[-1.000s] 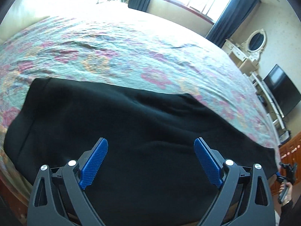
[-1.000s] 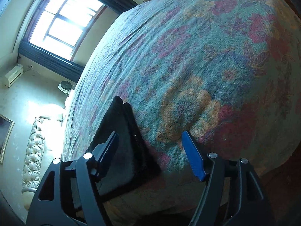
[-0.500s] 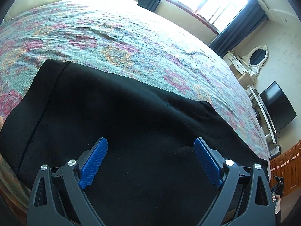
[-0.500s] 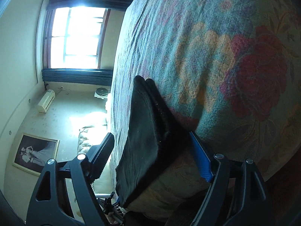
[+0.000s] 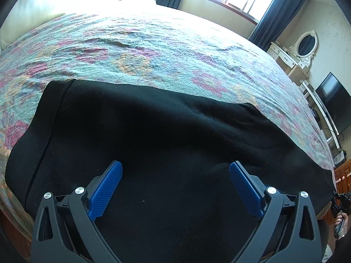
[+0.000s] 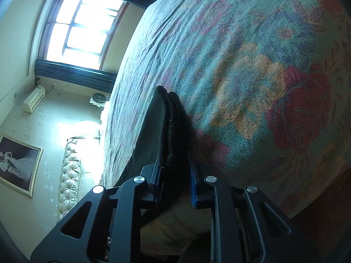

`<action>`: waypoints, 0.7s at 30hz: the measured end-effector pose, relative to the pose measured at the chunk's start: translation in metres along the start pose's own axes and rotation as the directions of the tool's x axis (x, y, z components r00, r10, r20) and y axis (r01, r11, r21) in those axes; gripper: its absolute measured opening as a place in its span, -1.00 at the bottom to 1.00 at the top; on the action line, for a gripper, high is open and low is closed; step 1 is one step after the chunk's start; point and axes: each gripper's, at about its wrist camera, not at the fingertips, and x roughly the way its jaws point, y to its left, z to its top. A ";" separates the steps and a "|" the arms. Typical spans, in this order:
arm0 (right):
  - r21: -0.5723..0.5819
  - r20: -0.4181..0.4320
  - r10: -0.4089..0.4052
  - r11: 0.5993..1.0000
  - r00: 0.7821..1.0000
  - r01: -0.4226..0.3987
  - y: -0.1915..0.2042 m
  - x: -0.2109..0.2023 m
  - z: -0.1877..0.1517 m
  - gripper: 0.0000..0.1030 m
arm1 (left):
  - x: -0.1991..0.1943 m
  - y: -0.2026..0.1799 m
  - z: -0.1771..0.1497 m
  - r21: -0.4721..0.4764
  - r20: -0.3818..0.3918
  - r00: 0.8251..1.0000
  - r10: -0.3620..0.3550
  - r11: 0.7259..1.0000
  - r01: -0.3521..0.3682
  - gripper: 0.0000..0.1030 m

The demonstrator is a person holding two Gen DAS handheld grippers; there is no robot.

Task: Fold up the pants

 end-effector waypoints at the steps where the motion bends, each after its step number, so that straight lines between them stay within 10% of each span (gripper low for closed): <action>1: -0.011 0.004 0.012 1.000 1.000 -0.012 0.007 -0.002 0.001 -0.65 | 0.000 0.000 0.000 0.002 -0.001 1.000 0.004 1.000 -0.004 0.89; 21: -0.410 -0.222 0.196 0.870 0.955 -0.274 0.241 0.051 -0.076 -0.66 | -0.004 0.011 0.002 -0.047 0.020 0.998 -0.059 0.997 0.060 0.88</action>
